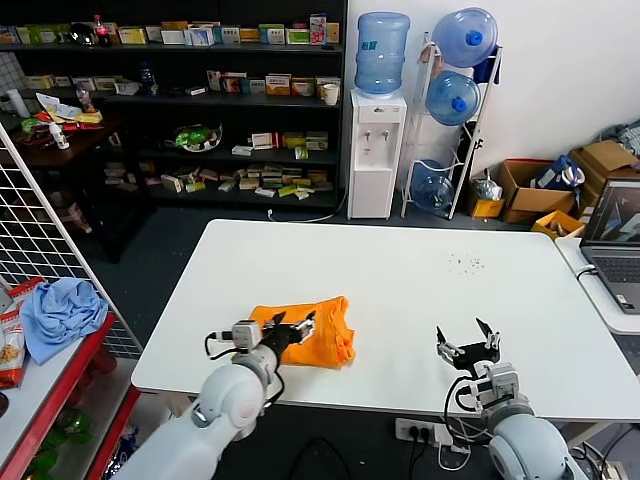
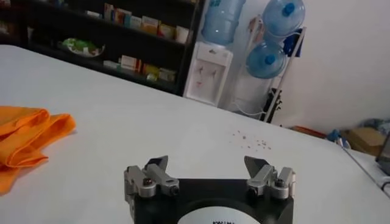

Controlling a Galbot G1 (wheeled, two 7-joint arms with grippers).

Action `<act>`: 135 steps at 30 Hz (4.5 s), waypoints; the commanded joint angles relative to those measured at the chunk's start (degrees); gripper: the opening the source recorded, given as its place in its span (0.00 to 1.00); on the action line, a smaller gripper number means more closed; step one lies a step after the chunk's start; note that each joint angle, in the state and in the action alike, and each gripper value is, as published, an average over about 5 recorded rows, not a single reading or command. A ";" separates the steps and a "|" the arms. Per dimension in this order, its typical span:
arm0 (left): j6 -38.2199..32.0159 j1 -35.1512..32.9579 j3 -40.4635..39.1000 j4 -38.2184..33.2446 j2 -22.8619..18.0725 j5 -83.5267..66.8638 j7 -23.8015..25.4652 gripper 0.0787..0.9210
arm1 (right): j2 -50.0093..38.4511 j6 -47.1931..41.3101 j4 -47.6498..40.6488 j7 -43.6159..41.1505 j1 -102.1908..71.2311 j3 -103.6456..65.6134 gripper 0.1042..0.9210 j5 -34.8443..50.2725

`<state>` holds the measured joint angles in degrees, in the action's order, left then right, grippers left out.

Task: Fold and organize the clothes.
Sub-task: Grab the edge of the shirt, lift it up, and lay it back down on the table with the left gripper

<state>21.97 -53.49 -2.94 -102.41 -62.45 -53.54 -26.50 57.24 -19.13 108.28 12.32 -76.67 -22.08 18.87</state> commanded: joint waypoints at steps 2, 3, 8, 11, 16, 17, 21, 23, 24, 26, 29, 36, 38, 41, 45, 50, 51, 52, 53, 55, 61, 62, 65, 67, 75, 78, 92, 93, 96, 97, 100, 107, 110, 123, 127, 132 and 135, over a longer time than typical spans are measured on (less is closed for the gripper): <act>1.46 -4.57 11.52 3.70 11.38 -2.28 8.76 0.86 | -0.24 0.18 -1.57 -1.49 1.43 1.72 0.88 0.04; 1.96 -4.54 12.15 4.83 11.47 -2.99 10.06 0.87 | -0.38 0.18 -1.77 -1.68 1.59 1.90 0.88 0.06; 3.79 -4.02 14.74 10.40 11.80 -4.86 20.08 0.88 | -1.25 0.02 -2.04 -2.31 1.86 1.82 0.88 0.72; 4.56 -3.67 15.58 12.58 11.74 -5.22 25.19 0.88 | -1.40 0.06 -2.17 -2.49 1.56 1.32 0.88 1.12; 5.28 -2.70 15.42 14.51 10.47 -5.40 29.80 0.88 | -1.31 0.40 -2.49 -2.77 0.68 0.31 0.88 1.46; 5.32 -2.35 15.23 14.95 10.02 -5.37 30.29 0.88 | -1.32 0.46 -2.53 -2.80 0.49 0.09 0.88 1.51; 5.34 -1.25 14.54 16.39 8.46 -5.20 31.36 0.88 | -1.60 0.57 -2.41 -2.85 -0.30 -0.81 0.88 1.95; 5.33 -1.02 14.30 16.89 7.85 -5.03 31.81 0.88 | -1.76 0.59 -2.32 -2.85 -0.60 -1.17 0.88 2.12; 5.35 -0.95 14.21 17.16 7.59 -4.93 32.08 0.88 | -1.82 0.59 -2.28 -2.83 -0.72 -1.30 0.88 2.17; 5.40 -0.88 14.10 17.63 7.17 -4.76 32.53 0.88 | -1.90 0.58 -2.19 -2.80 -0.90 -1.48 0.88 2.26; 5.47 -0.96 13.96 18.10 6.78 -4.34 33.27 0.88 | -2.09 0.53 -2.05 -2.77 -1.11 -1.61 0.88 2.38; 5.83 -1.07 13.15 18.09 6.05 -2.89 33.67 0.88 | -2.11 0.35 -2.14 -2.60 -0.67 -1.39 0.88 2.51; 5.96 -1.13 12.88 17.73 6.03 -2.53 33.70 0.88 | -2.09 0.30 -2.13 -2.55 -0.54 -1.34 0.88 2.60; 6.03 -1.16 12.57 17.13 6.08 -2.08 33.92 0.88 | -2.07 0.24 -2.10 -2.46 -0.38 -1.30 0.88 2.74; 6.04 -1.21 12.18 16.27 6.03 -1.47 34.24 0.83 | -2.03 0.12 -2.02 -2.34 -0.18 -1.21 0.88 2.86; 5.55 -1.06 11.80 16.04 5.40 0.01 34.31 0.65 | -2.00 0.05 -2.00 -2.19 0.01 -1.05 0.88 2.91; 5.22 -1.02 11.74 16.09 5.28 0.42 34.33 0.62 | -2.02 0.05 -2.00 -2.18 0.00 -1.02 0.88 2.91; 4.73 -0.98 11.69 16.16 5.19 0.83 34.27 0.59 | -2.06 0.05 -2.01 -2.16 -0.02 -1.00 0.88 2.91; 4.22 -0.93 11.66 16.23 5.12 1.22 34.20 0.55 | -2.10 0.05 -2.01 -2.14 -0.04 -0.98 0.88 2.92; 3.27 -0.84 11.75 16.22 5.12 1.74 33.99 0.49 | -2.17 0.06 -2.01 -2.11 -0.06 -0.91 0.88 2.92; 2.05 -1.14 12.72 14.36 6.91 1.81 32.21 0.28 | -2.23 -0.29 -1.82 -1.74 1.02 0.00 0.88 3.09; 2.03 -1.27 13.00 13.97 7.44 1.81 31.68 0.24 | -2.20 -0.39 -1.81 -1.66 1.37 0.29 0.88 3.13; 2.29 -1.80 13.95 12.83 10.01 2.22 29.92 0.14 | -2.08 -0.63 -1.90 -1.46 2.54 1.33 0.88 3.22; 2.82 -2.17 14.57 12.13 12.22 2.78 28.75 0.09 | -1.93 -0.77 -1.97 -1.36 3.25 1.95 0.88 3.25; 4.02 -1.53 16.75 12.42 21.45 7.61 23.04 0.06 | -0.86 -1.10 -2.37 -1.20 5.47 4.05 0.88 3.29; 2.99 -0.36 16.94 13.82 23.61 8.76 19.65 0.06 | -0.46 -1.08 -2.50 -1.21 5.66 4.59 0.88 3.24; -5.62 2.16 15.90 23.24 31.84 26.20 15.62 0.06 | 0.59 -0.67 -2.13 -1.08 5.69 5.52 0.88 2.10; -6.82 2.34 15.95 24.27 32.18 27.86 15.53 0.06 | 0.66 -0.62 -2.03 -1.06 5.62 5.54 0.88 1.91; -9.99 3.13 16.11 26.81 33.03 31.45 14.79 0.06 | 0.82 -0.57 -1.83 -0.98 5.44 5.57 0.88 1.54; -10.68 3.39 16.17 27.16 33.35 32.02 14.49 0.06 | 0.87 -0.57 -1.79 -0.95 5.40 5.57 0.88 1.47; -11.39 3.68 16.25 26.37 34.28 32.40 13.84 0.06 | 1.15 -0.57 -1.64 -0.85 5.29 5.63 0.88 1.19; -7.15 1.99 15.30 17.34 32.86 25.63 12.12 0.06 | 1.99 -0.49 -1.31 -0.81 4.69 5.55 0.88 0.56; -4.28 1.05 13.83 13.32 29.48 22.48 10.84 0.06 | 2.22 -0.38 -1.10 -0.82 4.02 5.29 0.88 0.20; 0.30 1.35 4.83 5.75 16.26 20.28 6.93 0.06 | 2.08 -0.02 -0.40 -0.90 1.08 3.32 0.88 -0.83; 1.69 0.98 3.11 1.99 14.14 17.78 4.95 0.06 | 1.71 0.01 -0.36 -0.92 0.75 2.97 0.88 -0.94; 2.88 0.94 1.06 -0.18 10.02 14.57 2.30 0.06 | 1.65 -0.21 -0.34 -0.83 0.90 2.94 0.88 -1.18; 3.00 1.33 -0.29 0.93 6.13 14.33 1.17 0.06 | 1.67 -0.24 -0.39 -0.81 0.71 2.84 0.88 -1.56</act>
<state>23.09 -52.46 1.41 -97.52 -46.30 -35.30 -21.30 58.92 -19.29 107.91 11.53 -75.28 -18.88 17.69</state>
